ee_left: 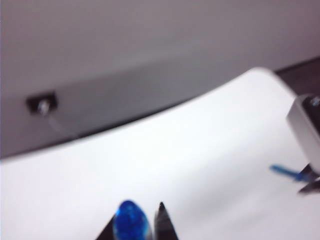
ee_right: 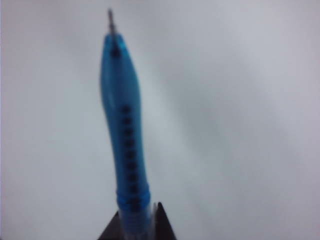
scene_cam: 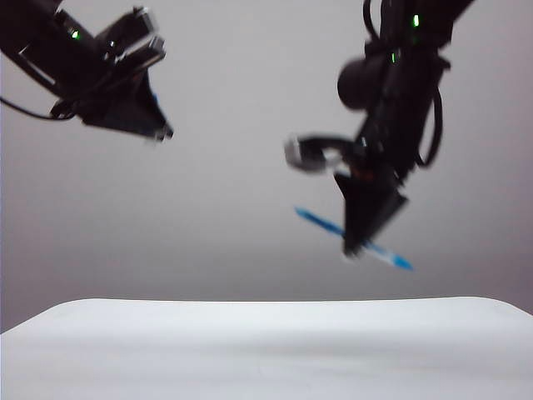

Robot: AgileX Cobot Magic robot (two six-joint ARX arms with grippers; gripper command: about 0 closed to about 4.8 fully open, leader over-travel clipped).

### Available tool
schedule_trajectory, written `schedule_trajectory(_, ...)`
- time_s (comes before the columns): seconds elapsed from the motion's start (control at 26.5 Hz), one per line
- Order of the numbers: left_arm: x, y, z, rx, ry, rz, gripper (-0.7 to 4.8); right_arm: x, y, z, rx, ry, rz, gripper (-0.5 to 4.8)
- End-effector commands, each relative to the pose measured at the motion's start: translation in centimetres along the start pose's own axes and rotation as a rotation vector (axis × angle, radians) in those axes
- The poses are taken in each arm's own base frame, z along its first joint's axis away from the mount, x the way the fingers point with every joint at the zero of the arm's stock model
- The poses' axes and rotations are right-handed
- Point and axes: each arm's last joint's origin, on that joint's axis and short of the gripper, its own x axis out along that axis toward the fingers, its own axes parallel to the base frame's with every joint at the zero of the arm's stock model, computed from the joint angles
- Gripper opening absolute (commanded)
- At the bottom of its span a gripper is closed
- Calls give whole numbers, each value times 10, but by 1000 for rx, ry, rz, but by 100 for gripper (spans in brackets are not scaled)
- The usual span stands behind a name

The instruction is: Pick up the pen and remove the cap.

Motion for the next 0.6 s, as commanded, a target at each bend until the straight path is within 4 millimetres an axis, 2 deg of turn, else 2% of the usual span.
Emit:
schedule_trajectory(0.04, 19, 4, -24, -62, 192, 49, 20, 17, -13, -10, 93, 56, -64, -5)
schedule_trajectory(0.11, 31, 7, -38, -100, 273, 42, 20, 20, -14, -11, 97, 60, -65, -5)
schedule_trajectory(0.23, 65, 17, -75, -174, 454, 34, 21, 20, -17, -8, 90, 28, -86, -5)
schedule_trajectory(0.34, 85, 23, -100, -192, 561, 31, 21, 21, -23, -5, 82, -9, -130, -5)
schedule_trajectory(0.42, 91, 26, -102, -179, 600, 44, 21, 22, -31, -6, 92, -41, -151, -5)
schedule_trajectory(0.6, 93, 28, -85, -140, 644, 80, 21, 33, -48, -19, 164, 2, -133, -5)
